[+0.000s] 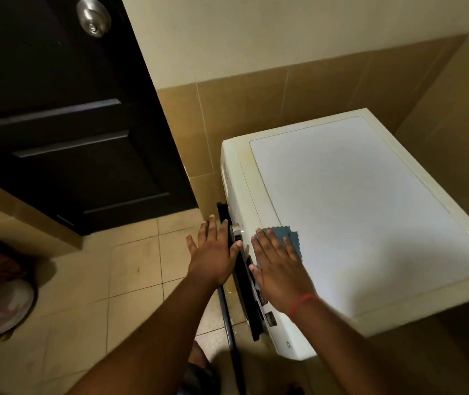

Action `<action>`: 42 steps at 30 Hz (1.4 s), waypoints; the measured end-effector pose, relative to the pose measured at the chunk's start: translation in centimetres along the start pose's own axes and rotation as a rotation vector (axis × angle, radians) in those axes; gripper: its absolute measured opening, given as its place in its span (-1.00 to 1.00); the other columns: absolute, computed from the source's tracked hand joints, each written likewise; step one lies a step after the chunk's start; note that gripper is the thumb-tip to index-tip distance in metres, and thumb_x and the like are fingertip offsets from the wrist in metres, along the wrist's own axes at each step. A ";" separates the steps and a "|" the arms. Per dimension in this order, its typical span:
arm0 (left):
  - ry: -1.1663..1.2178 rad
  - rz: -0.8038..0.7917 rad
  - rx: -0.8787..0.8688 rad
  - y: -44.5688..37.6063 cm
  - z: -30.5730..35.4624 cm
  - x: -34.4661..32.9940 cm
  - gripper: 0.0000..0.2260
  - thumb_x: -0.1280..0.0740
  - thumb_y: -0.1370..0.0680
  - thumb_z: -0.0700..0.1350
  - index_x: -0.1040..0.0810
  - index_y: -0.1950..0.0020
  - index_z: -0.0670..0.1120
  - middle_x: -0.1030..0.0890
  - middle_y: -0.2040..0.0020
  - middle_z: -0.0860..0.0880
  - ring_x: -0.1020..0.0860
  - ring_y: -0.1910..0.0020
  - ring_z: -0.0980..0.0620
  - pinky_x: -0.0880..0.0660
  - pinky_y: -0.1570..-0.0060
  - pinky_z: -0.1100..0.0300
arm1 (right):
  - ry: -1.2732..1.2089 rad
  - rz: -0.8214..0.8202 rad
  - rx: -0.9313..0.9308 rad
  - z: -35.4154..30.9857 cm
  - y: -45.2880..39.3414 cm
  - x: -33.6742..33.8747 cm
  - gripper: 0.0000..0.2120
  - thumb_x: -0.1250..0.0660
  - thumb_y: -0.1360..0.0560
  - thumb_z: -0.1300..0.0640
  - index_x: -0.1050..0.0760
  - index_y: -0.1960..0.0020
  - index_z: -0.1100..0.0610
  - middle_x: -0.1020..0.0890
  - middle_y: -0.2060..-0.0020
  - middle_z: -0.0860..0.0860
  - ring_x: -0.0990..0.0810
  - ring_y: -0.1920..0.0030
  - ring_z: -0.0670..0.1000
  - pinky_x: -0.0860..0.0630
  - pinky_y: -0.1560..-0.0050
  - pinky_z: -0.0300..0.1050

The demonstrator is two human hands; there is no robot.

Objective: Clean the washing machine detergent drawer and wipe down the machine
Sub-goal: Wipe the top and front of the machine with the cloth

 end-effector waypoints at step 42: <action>-0.202 0.071 0.116 0.3 13.1 -1.2 -0.36 0.20 -0.58 0.33 0.23 -0.59 0.08 0.29 -0.58 -0.04 0.31 -0.55 -0.14 0.26 -0.45 -0.32 | -0.041 0.058 0.093 18.1 3.3 1.9 -0.40 -0.01 -0.60 -0.13 -0.10 -0.58 0.08 -0.19 -0.55 0.04 -0.11 -0.55 0.10 -0.09 -0.52 0.12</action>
Point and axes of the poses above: each hand's wrist, its own y-axis away from the middle knuckle, its own x-axis out of the back of the hand, z = x × y, the point moved 8 cm from there along -y, towards the middle knuckle
